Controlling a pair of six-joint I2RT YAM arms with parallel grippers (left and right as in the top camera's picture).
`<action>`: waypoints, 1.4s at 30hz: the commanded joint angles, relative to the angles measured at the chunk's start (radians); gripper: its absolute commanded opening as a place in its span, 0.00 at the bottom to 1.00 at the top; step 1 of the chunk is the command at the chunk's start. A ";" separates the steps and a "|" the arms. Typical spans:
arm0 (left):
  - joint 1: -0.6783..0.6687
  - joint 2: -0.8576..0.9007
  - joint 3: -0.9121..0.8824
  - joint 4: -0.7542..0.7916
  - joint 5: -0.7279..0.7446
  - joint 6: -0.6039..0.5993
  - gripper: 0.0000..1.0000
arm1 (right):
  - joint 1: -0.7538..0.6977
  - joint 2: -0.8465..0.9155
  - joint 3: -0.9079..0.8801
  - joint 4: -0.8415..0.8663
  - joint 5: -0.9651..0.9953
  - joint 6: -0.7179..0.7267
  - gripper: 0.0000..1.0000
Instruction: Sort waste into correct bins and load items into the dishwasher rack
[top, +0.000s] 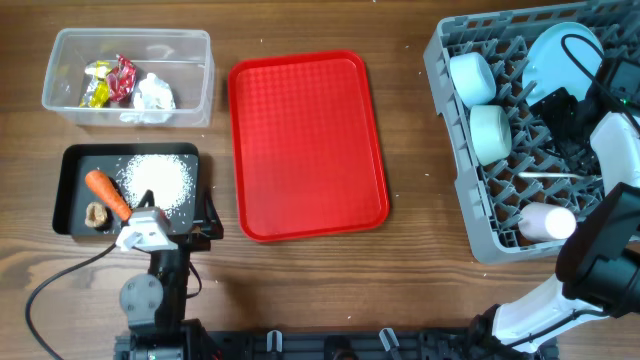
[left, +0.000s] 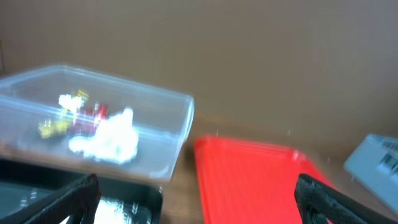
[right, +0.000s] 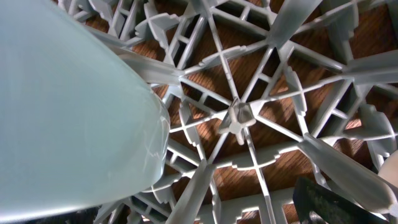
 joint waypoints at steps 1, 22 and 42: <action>0.004 -0.011 -0.009 -0.044 -0.013 0.016 1.00 | 0.000 0.022 0.008 0.003 0.007 -0.017 1.00; 0.005 -0.007 -0.009 -0.044 -0.013 0.016 1.00 | 0.003 -0.002 0.008 0.002 0.007 -0.017 1.00; 0.005 -0.007 -0.009 -0.044 -0.013 0.016 1.00 | 0.542 -1.152 -0.793 0.745 -0.090 -0.649 1.00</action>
